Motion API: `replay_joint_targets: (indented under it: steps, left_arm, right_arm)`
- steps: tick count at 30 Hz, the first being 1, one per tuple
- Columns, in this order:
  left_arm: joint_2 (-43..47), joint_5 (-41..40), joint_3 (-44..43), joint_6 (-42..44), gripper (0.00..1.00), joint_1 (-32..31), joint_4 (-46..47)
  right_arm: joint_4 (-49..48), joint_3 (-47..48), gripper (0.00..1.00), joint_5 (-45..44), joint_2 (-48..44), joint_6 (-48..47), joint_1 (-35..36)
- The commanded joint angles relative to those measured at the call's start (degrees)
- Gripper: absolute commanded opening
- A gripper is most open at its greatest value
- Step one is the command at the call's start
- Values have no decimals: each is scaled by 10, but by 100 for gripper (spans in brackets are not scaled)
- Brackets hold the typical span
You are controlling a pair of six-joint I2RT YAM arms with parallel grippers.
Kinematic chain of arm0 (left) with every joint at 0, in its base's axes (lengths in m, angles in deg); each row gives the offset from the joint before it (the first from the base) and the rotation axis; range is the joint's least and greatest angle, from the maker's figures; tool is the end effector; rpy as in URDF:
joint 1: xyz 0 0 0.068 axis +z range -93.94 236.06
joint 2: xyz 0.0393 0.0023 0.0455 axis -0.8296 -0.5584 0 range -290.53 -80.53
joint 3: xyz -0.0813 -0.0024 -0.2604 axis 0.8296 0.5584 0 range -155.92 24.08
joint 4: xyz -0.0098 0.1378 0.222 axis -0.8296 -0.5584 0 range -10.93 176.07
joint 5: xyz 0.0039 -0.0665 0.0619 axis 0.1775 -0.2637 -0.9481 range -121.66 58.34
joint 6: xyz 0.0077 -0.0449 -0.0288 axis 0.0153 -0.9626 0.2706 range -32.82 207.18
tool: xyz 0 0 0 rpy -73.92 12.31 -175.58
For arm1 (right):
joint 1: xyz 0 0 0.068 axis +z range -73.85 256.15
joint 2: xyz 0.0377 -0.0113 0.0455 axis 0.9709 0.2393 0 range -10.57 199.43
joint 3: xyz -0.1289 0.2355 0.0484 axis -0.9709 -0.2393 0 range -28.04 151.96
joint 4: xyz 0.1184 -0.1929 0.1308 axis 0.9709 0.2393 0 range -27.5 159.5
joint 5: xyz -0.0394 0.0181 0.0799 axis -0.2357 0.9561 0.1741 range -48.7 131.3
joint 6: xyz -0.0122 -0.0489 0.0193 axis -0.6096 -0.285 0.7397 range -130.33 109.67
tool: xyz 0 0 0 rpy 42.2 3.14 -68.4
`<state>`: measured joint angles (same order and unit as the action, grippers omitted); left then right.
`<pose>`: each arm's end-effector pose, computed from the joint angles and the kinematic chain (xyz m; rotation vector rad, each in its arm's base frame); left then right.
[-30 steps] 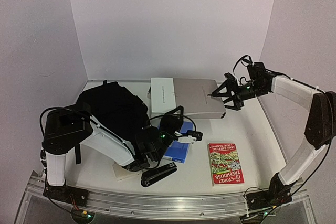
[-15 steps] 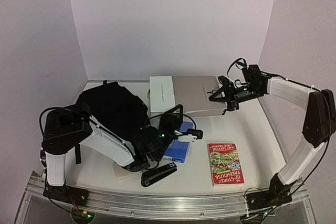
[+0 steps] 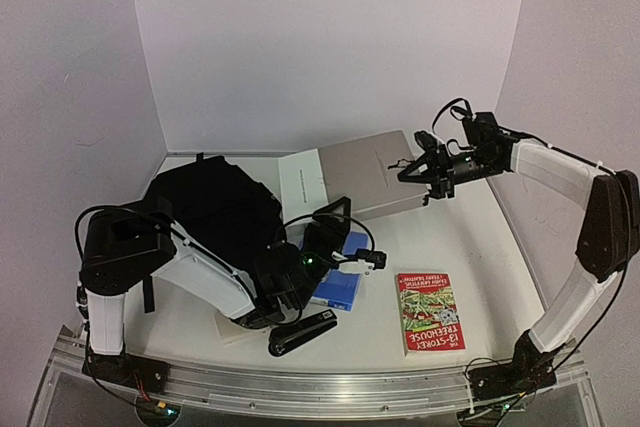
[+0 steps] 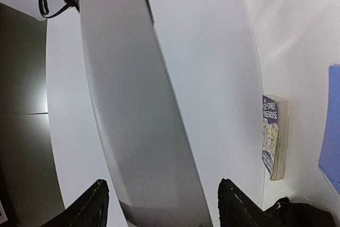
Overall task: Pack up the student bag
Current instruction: Pick up the book from the center of the board.
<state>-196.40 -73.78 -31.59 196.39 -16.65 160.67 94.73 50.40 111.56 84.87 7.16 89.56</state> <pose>0.1435 -0.3808 0.1931 1.3199 0.6282 1.0074 0.3356 0.1144 0.2969 -0.5024 2.2456 1.7300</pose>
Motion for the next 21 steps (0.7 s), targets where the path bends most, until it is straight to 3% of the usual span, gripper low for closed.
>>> replay_joint_targets:
  steps: [1,10,13,16,21]
  left_arm:
    - [36,7,25,-16,77,-2,114]
    - [24,-1,63,-45,93,-2,109]
    - [47,-14,67,-107,96,-2,60]
    - [106,-30,63,-245,96,-2,-103]
    - [217,21,-16,-582,96,5,-581]
  right_arm:
    - [-7,55,24,-30,-24,-16,-20]
    - [-7,121,18,-27,-18,-12,-42]
    - [-6,128,16,-46,-32,-32,-42]
    - [-3,116,13,-55,-49,-59,-42]
    - [4,75,8,-65,-93,-116,-41]
